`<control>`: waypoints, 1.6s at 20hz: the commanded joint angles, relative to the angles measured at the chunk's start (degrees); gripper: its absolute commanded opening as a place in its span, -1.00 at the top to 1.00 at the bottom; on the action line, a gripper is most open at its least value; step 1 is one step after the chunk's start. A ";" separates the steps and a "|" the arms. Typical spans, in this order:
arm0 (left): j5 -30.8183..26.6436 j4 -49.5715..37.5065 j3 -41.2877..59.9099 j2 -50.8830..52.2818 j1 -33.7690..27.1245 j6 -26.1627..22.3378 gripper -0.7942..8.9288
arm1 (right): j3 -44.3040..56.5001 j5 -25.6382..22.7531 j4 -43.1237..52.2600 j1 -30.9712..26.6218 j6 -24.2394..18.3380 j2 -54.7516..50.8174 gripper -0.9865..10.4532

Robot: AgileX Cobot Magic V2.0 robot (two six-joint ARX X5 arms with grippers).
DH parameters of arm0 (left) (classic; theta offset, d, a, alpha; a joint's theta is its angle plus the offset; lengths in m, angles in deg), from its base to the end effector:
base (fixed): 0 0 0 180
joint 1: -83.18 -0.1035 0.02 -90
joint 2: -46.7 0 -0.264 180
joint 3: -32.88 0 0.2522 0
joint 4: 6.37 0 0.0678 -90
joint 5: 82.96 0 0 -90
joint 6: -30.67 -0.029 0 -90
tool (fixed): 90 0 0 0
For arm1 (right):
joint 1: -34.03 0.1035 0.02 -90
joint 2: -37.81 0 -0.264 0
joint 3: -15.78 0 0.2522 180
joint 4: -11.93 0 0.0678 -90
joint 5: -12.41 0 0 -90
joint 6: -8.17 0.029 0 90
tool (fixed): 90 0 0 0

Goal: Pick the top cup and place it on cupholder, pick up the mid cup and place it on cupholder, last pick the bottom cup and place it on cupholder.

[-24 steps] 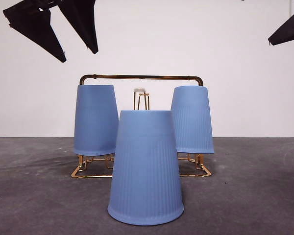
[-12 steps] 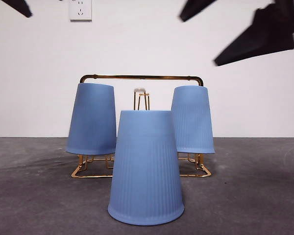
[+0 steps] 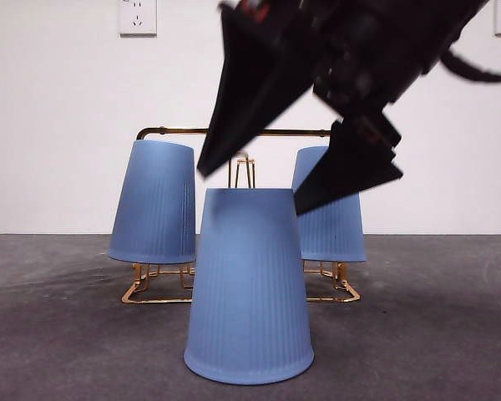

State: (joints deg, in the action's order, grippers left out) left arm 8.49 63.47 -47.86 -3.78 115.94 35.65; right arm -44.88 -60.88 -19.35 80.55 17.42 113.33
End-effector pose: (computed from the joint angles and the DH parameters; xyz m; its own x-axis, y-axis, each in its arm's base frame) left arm 0.1211 -0.0788 0.3726 0.6342 -0.4382 -0.6370 0.5087 0.8569 -0.0830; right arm 0.1756 0.1973 0.2255 0.2480 0.6794 -0.6906 -0.7415 0.5919 0.3160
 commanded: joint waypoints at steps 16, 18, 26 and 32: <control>0.07 -0.37 -0.46 -0.28 0.37 0.24 0.06 | -17.38 -8.50 -7.30 1.66 -5.29 1.88 0.37; 0.07 -0.39 -0.46 -0.28 0.37 0.24 0.06 | -21.75 -10.54 -8.59 1.44 -6.40 1.88 0.37; 0.07 -0.57 -0.46 -0.28 0.37 0.22 0.06 | -26.71 -10.47 -6.21 -5.64 -8.22 5.86 0.37; 0.07 -0.77 -0.46 -0.28 0.37 0.24 0.06 | -26.71 -8.79 -4.90 -7.34 -8.79 13.68 0.33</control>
State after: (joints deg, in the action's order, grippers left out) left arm 8.51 63.29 -47.86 -3.81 115.94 36.00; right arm -70.36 -69.77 -25.05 72.95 9.33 126.32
